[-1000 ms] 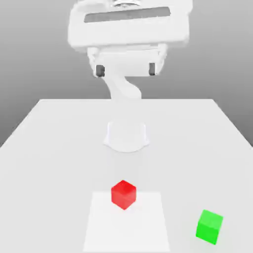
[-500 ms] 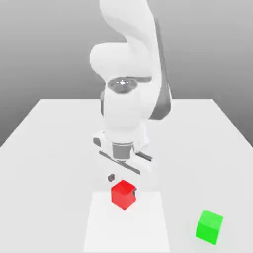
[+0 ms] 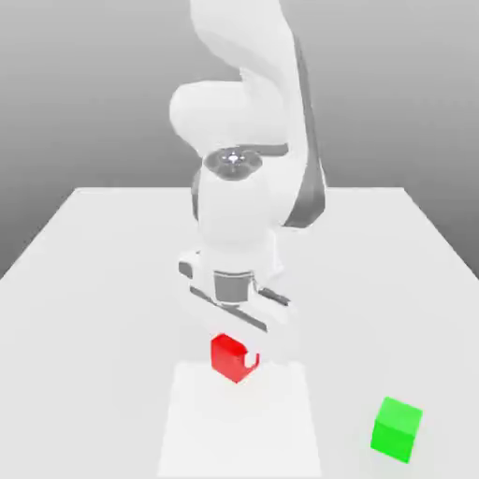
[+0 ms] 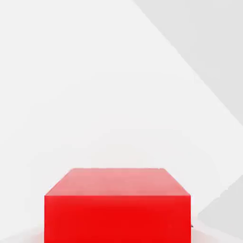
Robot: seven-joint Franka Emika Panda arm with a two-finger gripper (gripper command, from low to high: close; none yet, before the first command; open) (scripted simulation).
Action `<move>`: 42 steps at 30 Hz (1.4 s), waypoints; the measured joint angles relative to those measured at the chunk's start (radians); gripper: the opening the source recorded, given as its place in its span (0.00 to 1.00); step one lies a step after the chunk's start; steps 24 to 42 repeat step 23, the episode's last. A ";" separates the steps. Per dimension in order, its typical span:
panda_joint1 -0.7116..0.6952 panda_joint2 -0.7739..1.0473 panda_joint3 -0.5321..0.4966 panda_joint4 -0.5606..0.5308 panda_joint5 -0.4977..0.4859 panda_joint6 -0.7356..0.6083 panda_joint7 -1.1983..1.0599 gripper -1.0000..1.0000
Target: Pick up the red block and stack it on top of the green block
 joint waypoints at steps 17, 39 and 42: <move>0.327 0.264 0.114 0.456 -0.111 -0.197 0.433 0.00; 0.341 0.329 0.096 0.461 -0.145 -0.140 0.459 1.00; 0.341 0.329 0.096 0.461 -0.145 -0.140 0.459 1.00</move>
